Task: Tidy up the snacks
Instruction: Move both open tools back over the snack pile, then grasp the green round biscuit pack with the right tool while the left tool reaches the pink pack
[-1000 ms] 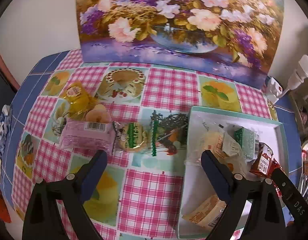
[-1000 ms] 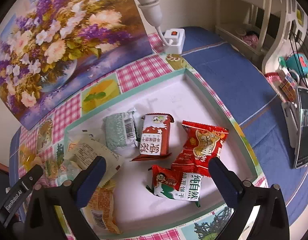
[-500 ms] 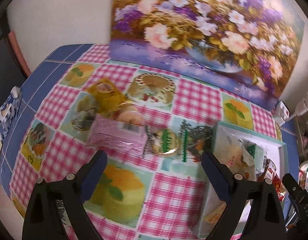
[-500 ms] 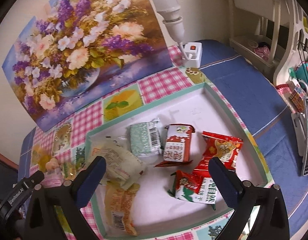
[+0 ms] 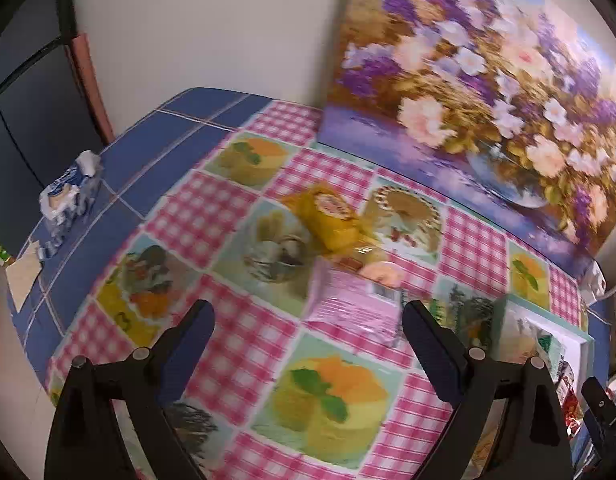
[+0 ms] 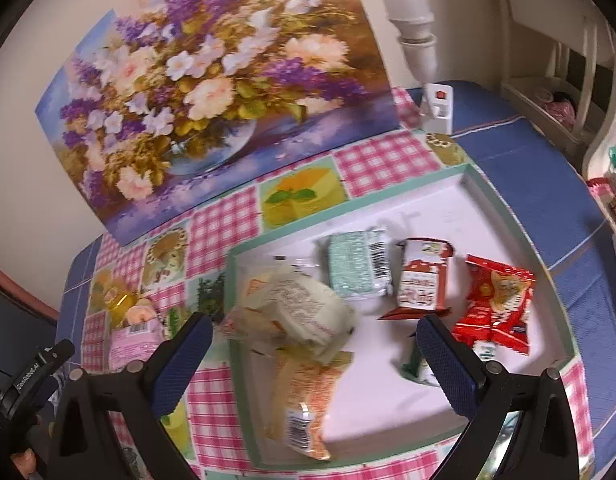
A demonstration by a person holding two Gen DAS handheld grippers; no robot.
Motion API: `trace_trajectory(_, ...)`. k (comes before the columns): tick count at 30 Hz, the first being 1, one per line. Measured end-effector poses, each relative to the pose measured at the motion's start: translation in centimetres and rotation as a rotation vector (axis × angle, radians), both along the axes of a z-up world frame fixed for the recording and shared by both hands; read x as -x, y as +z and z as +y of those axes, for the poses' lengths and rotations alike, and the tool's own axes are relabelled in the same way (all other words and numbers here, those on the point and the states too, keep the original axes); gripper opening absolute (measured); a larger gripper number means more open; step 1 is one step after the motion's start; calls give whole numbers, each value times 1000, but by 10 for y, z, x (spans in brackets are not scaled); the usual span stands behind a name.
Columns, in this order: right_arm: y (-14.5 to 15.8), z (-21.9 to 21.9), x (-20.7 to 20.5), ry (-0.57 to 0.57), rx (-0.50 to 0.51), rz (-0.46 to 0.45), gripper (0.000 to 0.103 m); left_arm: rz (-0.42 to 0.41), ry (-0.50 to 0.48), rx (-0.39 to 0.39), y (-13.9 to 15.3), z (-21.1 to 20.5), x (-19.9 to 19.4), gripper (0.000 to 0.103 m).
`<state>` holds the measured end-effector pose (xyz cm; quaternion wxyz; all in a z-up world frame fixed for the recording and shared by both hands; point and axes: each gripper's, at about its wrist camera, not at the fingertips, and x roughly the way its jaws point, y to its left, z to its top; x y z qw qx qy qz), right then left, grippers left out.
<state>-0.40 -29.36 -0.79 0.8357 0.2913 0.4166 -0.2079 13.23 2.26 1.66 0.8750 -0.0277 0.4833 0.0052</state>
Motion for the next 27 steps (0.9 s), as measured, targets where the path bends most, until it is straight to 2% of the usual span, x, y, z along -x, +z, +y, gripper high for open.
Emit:
trace_trajectory(8,4,32,-20,73,6,-29,103,-4,74,17,5,46,-7,95)
trace_trajectory(13,4,61,-39,147,26,-30,103,5,70,15,2,60,-15,95)
trace_trajectory(18,1,94,-64,239,56,-13,103,51,38,86,-14,58,-28,95)
trace_trajectory(27,-20,123,-110,324,83,30,102,117,-49,180,-43,32,-59,95)
